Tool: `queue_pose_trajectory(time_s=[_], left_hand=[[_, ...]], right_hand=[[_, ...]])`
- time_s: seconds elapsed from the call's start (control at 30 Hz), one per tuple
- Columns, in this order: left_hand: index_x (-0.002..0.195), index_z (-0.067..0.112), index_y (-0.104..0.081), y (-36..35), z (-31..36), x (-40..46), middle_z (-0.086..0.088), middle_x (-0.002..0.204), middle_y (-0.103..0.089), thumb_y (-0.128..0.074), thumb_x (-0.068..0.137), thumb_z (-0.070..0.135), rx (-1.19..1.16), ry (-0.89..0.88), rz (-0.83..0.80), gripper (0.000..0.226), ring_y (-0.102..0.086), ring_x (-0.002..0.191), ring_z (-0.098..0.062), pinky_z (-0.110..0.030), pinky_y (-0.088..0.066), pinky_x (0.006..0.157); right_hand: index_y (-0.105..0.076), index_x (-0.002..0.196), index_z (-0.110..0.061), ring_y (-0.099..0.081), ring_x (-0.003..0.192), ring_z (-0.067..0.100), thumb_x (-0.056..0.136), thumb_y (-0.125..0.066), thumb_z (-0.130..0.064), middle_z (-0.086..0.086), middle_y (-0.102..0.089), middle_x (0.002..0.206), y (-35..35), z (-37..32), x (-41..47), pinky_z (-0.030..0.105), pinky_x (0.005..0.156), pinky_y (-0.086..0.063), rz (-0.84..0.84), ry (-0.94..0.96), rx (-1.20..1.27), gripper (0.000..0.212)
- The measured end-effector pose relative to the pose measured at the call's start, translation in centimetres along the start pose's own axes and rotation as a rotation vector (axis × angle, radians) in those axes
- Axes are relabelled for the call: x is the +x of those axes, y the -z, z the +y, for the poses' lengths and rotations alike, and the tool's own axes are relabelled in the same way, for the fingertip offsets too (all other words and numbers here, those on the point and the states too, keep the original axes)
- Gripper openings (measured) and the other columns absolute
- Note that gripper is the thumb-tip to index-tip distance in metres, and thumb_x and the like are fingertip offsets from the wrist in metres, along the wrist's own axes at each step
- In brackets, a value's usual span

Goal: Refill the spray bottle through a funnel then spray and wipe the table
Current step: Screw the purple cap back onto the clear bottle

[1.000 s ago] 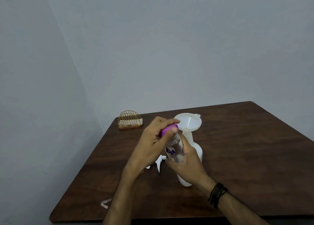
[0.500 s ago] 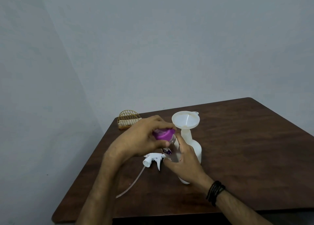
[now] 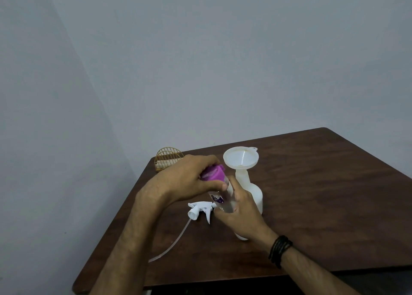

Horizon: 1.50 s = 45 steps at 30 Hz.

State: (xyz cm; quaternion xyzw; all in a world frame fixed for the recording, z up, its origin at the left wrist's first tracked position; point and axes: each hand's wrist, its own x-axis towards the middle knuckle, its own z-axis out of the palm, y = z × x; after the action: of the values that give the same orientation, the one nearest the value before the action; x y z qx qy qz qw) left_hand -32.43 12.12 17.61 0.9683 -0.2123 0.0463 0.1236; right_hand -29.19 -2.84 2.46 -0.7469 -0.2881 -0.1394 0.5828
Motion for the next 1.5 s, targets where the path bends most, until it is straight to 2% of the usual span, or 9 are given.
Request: queue_pose_trajectory(time_s=[0.23,0.47,0.73,0.87,0.93,1.0,1.13,1.33,1.5], left_hand=[[0.113,0.027,-0.068,1.3,0.4,-0.2,0.013,0.109,-0.065,-0.085,0.068,0.003,-0.034,-0.116,-0.089,0.053,-0.061,0.1,-0.007,-0.026,-0.054,0.086],[0.121,0.031,-0.067,1.1,1.1,-0.1,0.011,0.103,-0.066,-0.079,0.075,0.053,0.02,0.0,-0.045,0.053,-0.06,0.091,-0.005,-0.027,-0.054,0.079],[0.058,0.015,-0.043,-0.1,3.0,1.1,0.001,0.062,-0.046,-0.044,0.082,0.081,0.465,0.321,0.089,0.069,-0.044,0.057,-0.013,-0.03,-0.037,0.054],[0.074,0.023,-0.048,-0.4,2.7,1.1,0.003,0.074,-0.055,-0.044,0.083,0.079,0.262,0.219,0.032,0.056,-0.051,0.066,-0.014,-0.03,-0.041,0.058],[0.114,0.03,-0.057,-0.6,1.8,0.8,0.004,0.102,-0.064,-0.05,0.089,0.068,0.056,0.1,-0.023,0.046,-0.06,0.089,-0.013,-0.032,-0.052,0.075],[0.145,0.042,-0.037,-0.4,1.5,0.6,0.005,0.124,-0.058,-0.056,0.093,0.054,-0.022,0.018,-0.095,0.056,-0.057,0.109,-0.012,-0.033,-0.053,0.092],[0.137,0.042,-0.044,0.3,2.0,0.8,0.004,0.115,-0.056,-0.06,0.095,0.041,0.03,-0.009,-0.153,0.045,-0.055,0.102,-0.013,-0.034,-0.052,0.09],[0.102,0.026,-0.057,0.1,3.7,2.1,0.006,0.082,-0.06,-0.045,0.083,0.079,0.464,0.163,-0.007,0.057,-0.056,0.079,-0.017,-0.035,-0.049,0.074],[0.126,0.034,-0.059,1.3,2.6,2.2,0.008,0.124,-0.057,-0.076,0.083,0.012,0.027,-0.116,-0.271,0.051,-0.056,0.11,-0.011,-0.035,-0.052,0.094]], right_hand=[[-0.054,0.118,-0.021,-0.067,0.092,0.014,0.077,-0.076,-0.006,-0.006,-0.069,0.1,-0.4,0.0,-0.1,0.033,0.078,-0.058,-0.028,0.026,-0.011,0.048],[-0.054,0.11,-0.022,-0.067,0.089,0.014,0.077,-0.072,-0.002,-0.009,-0.068,0.094,0.2,-0.2,-0.2,0.022,0.074,-0.056,-0.015,0.008,0.015,0.043],[-0.047,0.126,-0.033,-0.067,0.096,0.004,0.08,-0.076,-0.01,-0.015,-0.069,0.104,-0.1,-0.6,-0.3,0.014,0.076,-0.053,-0.032,-0.001,0.026,0.059],[-0.047,0.12,-0.037,-0.067,0.091,0.005,0.08,-0.075,-0.006,-0.014,-0.069,0.098,0.3,-0.3,-0.3,0.014,0.07,-0.052,0.023,-0.011,0.036,0.058],[-0.05,0.122,-0.034,-0.069,0.094,0.008,0.079,-0.076,-0.005,-0.014,-0.07,0.099,0.6,-0.1,-0.2,0.016,0.075,-0.054,0.05,-0.012,0.072,0.058],[-0.051,0.126,-0.028,-0.07,0.1,0.01,0.08,-0.077,-0.005,-0.016,-0.07,0.103,0.9,0.0,-0.3,0.019,0.081,-0.056,0.055,-0.011,0.118,0.058],[-0.051,0.123,-0.027,-0.07,0.099,0.01,0.08,-0.076,-0.002,-0.02,-0.069,0.103,1.0,0.2,-0.3,0.021,0.082,-0.056,0.054,-0.01,0.138,0.056],[-0.047,0.121,-0.04,-0.068,0.1,0.006,0.079,-0.077,-0.01,-0.021,-0.069,0.1,0.9,0.2,-0.3,0.02,0.081,-0.057,0.07,-0.02,0.097,0.06],[-0.046,0.126,-0.041,-0.068,0.102,0.009,0.078,-0.078,-0.004,-0.018,-0.069,0.105,1.2,0.6,-0.6,0.02,0.085,-0.055,0.087,0.006,0.113,0.068]])
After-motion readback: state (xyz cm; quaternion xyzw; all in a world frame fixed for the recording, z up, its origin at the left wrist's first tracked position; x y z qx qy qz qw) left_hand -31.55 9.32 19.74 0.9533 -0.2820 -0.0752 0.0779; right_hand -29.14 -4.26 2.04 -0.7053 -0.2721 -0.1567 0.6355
